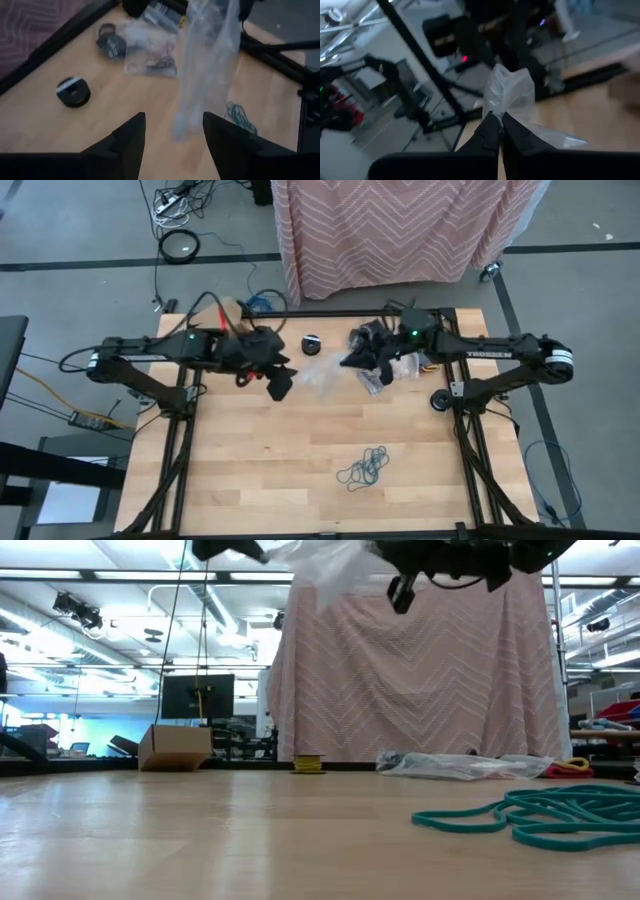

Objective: Sort rubber bands
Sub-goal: Open the transparent zip bag

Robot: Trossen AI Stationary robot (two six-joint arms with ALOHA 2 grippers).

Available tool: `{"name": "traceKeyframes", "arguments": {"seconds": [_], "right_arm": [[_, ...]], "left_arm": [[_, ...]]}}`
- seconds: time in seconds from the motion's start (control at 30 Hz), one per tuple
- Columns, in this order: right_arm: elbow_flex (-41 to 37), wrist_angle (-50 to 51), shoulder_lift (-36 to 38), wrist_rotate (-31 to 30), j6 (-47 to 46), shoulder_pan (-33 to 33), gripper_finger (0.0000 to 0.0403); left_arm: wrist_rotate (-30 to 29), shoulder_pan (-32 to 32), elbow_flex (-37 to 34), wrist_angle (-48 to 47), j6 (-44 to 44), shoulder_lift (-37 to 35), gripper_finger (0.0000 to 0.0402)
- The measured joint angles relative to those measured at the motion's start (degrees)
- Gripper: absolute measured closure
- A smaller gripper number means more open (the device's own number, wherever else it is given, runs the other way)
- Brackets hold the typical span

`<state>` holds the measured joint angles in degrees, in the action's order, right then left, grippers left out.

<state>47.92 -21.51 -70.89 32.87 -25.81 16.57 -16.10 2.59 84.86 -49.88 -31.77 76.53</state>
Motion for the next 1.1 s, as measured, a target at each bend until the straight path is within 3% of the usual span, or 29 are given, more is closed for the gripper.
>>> {"name": "traceKeyframes", "arguments": {"seconds": [0.13, 0.37, 0.5, 0.93, 1.1], "right_arm": [[0.0, 0.0, 3.4, -1.2, 0.6, 1.6, 0.0403], [0.0, 0.1, 5.5, -1.2, 0.6, 2.4, 0.0403], [0.0, 0.4, 5.5, -1.1, 0.6, 2.4, 0.0403], [0.0, 3.3, 5.5, -0.2, 1.9, 2.4, 0.0403], [0.0, 3.2, 5.5, -0.3, 2.8, 2.4, 0.0403]], "left_arm": [[-0.9, 0.2, -2.3, 5.2, -0.2, -0.2, 0.0195], [-0.1, 0.2, -13.1, 27.2, 0.1, -0.3, 0.0196], [-0.6, 0.2, -16.4, 34.3, 0.1, -0.2, 0.0215], [-1.0, 0.2, -16.0, 31.8, 1.7, -4.5, 0.0305], [2.6, 0.3, -15.9, 30.1, 2.1, -4.4, 0.0370]]}}
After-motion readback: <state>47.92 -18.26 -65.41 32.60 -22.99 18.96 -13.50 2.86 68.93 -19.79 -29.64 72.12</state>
